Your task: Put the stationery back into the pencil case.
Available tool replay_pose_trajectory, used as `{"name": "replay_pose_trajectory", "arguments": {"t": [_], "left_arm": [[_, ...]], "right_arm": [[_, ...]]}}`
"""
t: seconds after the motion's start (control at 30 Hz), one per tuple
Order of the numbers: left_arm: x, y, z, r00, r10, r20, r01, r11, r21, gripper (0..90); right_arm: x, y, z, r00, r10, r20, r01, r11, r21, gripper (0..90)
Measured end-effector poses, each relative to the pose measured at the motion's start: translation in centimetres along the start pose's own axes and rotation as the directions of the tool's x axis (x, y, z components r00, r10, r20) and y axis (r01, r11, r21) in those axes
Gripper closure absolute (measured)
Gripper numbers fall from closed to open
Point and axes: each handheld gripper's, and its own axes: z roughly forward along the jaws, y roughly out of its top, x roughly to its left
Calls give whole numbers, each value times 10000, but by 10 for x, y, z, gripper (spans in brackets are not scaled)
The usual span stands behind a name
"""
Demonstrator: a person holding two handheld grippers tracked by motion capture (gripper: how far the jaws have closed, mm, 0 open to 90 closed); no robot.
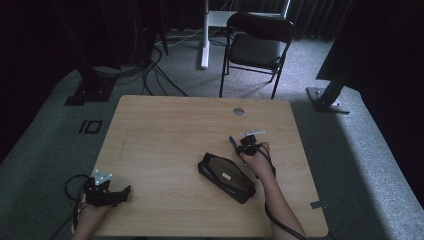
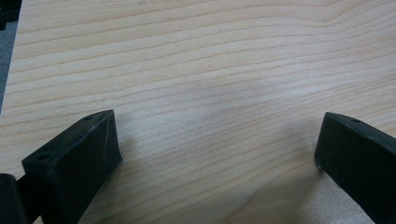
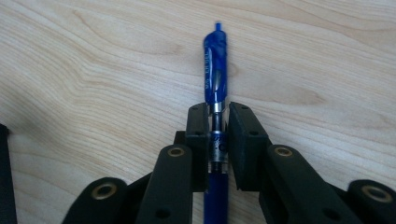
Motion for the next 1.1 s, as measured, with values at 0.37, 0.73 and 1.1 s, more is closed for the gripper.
{"name": "replay_pose_trajectory", "arguments": {"t": [0.37,0.73,1.1], "left_arm": [[0,0,0,10000,2,0,-2,10000,1,3],[0,0,0,10000,1,-1,-1,10000,5,3],[0,0,0,10000,2,-1,-2,10000,3,3]], "right_arm": [[-7,1,-12,9999,125,107,-122,9997,-211,795],[-12,2,-32,10000,55,-79,-58,9993,-361,795],[-12,-3,-49,9998,-26,-173,19,9993,-371,795]]}}
